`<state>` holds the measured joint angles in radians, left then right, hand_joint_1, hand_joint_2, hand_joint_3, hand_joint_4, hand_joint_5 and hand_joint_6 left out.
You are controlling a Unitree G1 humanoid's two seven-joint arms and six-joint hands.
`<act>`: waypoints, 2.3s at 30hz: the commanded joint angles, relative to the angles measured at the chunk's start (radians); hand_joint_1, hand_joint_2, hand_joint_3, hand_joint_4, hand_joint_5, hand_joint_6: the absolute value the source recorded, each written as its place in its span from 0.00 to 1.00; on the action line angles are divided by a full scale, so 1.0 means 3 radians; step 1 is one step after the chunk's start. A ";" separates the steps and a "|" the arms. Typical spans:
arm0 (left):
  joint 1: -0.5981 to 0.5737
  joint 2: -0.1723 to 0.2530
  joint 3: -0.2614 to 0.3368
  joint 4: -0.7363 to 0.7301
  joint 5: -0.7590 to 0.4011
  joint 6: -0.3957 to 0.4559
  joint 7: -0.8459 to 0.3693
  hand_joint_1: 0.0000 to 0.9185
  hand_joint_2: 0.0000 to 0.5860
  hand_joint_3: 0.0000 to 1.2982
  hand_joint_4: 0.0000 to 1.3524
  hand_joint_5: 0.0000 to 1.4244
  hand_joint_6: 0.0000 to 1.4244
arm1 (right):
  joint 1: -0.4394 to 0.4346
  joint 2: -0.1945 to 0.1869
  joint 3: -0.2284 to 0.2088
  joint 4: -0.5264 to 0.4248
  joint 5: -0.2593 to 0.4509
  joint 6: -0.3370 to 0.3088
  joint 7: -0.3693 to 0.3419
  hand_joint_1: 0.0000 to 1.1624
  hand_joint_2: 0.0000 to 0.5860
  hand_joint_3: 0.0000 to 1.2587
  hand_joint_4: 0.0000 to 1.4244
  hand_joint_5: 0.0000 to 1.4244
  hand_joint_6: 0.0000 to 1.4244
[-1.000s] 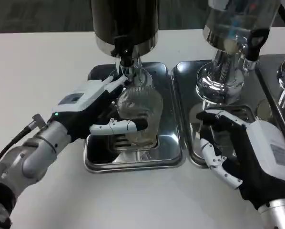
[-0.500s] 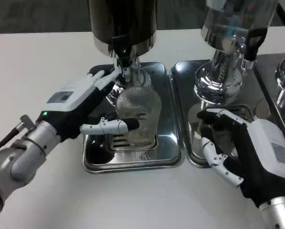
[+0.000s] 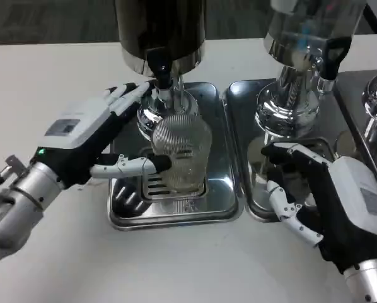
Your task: Grasp the cup under the faucet to collect the drink, then remove the cup.
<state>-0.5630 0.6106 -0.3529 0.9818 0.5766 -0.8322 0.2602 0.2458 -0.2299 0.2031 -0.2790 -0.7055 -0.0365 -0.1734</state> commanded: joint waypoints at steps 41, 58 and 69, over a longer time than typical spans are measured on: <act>-0.0587 0.0241 0.2102 0.0057 -0.3533 0.2145 -0.4978 0.00 0.09 0.34 0.26 0.24 0.24 | -0.0209 0.0099 0.0013 0.0306 0.0135 -0.0129 -0.0110 0.32 0.84 0.31 0.27 0.27 0.22; -0.0869 -0.0011 0.2016 0.0127 -0.3307 0.2439 -0.5166 0.00 0.07 0.28 0.19 0.20 0.21 | -0.0164 0.0140 0.0024 0.0350 0.0143 -0.0135 -0.0195 0.33 0.84 0.31 0.28 0.27 0.22; -0.0985 -0.0163 0.2062 0.0130 -0.3309 0.2532 -0.5178 0.00 0.07 0.25 0.15 0.16 0.17 | -0.0127 0.0167 0.0020 0.0346 0.0142 -0.0130 -0.0241 0.33 0.84 0.31 0.28 0.27 0.21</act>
<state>-0.8232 0.5763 0.2587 1.0161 -0.4132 -0.0914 -1.2813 0.1970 -0.1836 0.2094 -0.1734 -0.6692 -0.0629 -0.2287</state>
